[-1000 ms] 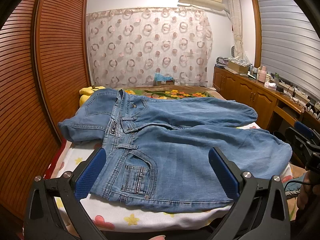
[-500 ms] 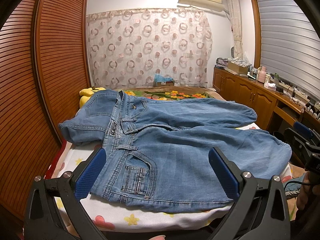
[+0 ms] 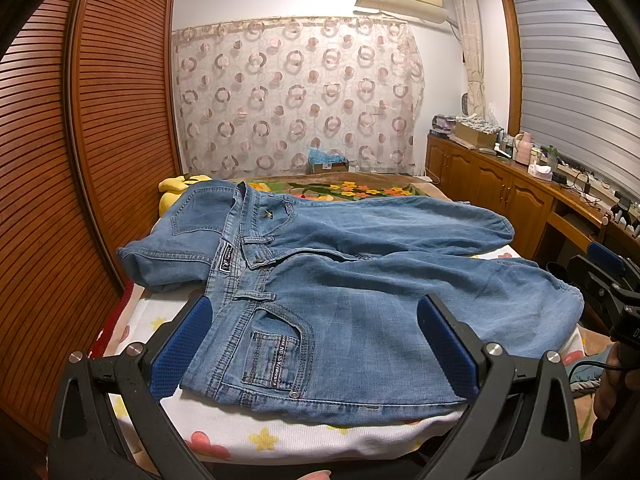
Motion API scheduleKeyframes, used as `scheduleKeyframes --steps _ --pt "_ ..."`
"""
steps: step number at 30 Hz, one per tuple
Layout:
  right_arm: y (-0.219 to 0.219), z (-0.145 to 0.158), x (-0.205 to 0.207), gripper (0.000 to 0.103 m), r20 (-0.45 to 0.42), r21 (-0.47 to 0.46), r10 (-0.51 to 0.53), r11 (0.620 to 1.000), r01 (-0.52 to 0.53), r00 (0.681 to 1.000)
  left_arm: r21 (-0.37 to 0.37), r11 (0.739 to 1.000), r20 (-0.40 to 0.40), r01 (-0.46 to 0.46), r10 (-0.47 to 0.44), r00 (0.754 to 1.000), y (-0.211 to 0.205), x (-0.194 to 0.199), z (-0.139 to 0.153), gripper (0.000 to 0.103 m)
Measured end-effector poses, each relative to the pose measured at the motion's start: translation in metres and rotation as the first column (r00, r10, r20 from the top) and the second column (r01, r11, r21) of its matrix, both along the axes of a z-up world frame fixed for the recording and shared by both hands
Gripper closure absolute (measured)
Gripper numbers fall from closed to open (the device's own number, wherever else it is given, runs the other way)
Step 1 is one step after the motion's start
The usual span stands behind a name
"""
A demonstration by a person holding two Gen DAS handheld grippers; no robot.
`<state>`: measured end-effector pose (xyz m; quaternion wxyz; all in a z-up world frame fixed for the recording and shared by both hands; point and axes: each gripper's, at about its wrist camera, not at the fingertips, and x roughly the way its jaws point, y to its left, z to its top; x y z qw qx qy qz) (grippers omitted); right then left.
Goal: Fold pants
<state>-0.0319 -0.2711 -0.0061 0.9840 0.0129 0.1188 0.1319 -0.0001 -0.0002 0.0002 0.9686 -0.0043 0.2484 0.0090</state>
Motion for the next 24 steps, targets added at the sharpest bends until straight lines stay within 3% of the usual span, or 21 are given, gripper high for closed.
scheduleKeyframes --steps 24 --pt "-0.0009 0.0013 -0.0002 0.001 0.003 0.005 0.004 1.000 -0.004 1.000 0.003 1.000 0.004 0.000 0.000 1.000 -0.0004 -0.0001 0.0000 0.001"
